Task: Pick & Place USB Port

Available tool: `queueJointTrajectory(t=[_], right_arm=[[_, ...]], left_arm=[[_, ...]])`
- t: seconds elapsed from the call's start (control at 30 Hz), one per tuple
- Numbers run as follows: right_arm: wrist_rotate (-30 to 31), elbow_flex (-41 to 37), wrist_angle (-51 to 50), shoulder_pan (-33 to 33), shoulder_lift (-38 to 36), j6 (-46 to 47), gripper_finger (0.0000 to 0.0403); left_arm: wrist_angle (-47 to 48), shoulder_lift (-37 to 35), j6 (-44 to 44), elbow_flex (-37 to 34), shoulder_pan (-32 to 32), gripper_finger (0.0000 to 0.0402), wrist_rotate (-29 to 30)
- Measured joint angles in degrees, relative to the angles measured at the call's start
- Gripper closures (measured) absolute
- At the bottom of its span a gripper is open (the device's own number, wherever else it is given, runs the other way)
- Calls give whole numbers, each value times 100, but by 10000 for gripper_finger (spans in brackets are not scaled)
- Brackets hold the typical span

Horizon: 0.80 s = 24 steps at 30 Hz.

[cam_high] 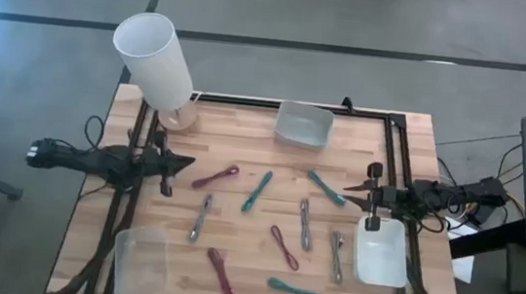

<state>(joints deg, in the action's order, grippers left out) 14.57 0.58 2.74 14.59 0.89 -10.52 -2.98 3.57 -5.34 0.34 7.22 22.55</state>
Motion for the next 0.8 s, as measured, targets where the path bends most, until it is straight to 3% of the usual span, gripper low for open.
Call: queueJointTrajectory(t=[0.47, 0.8], right_arm=[[2, 0, 0, 0, 2, 0, 335], [2, -1, 0, 0, 0, 0, 322]], left_arm=[[-1, -1, -1, 0, 2, 390, 0], [-1, -1, -1, 0, 2, 390, 0]])
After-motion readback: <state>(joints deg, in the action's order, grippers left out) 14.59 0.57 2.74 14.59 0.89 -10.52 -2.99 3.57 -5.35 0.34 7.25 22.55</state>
